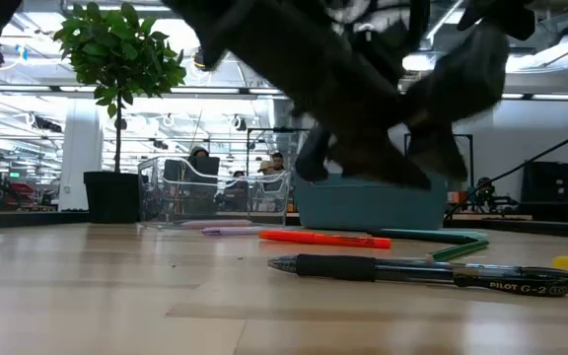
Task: Sort pens & pencils
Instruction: Put the green colored pencil into the blue bin
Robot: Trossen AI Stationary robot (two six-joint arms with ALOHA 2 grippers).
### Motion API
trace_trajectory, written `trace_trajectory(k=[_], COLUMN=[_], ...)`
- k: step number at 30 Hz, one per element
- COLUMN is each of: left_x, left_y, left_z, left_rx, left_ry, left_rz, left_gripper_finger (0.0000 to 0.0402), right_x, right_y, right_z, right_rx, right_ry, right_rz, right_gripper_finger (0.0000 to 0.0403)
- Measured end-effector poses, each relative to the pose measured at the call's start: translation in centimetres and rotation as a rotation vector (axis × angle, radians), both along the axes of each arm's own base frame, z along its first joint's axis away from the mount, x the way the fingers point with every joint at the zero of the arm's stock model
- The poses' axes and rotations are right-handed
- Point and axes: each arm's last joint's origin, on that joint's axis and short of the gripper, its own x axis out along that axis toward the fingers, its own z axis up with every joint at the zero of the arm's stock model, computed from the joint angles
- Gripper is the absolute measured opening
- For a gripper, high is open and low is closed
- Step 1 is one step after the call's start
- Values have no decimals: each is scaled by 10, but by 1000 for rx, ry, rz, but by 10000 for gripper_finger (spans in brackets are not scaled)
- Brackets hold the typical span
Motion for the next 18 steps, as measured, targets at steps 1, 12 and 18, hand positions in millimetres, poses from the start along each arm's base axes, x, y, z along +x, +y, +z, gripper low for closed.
trace_trajectory(k=[1, 12, 18], left_x=[0, 8, 7], left_y=[0, -4, -3], left_z=[-4, -31, -42], left_rx=[0, -62, -77], left_ry=[8, -44, -17], left_rz=[2, -37, -19], left_gripper_finger=[149, 149, 149], right_x=[0, 0, 0], right_y=[0, 0, 0], right_z=[0, 0, 0], right_rx=[0, 7, 13], right_ry=[1, 2, -1], right_rz=[0, -6, -12], right_gripper_finger=[227, 228, 227])
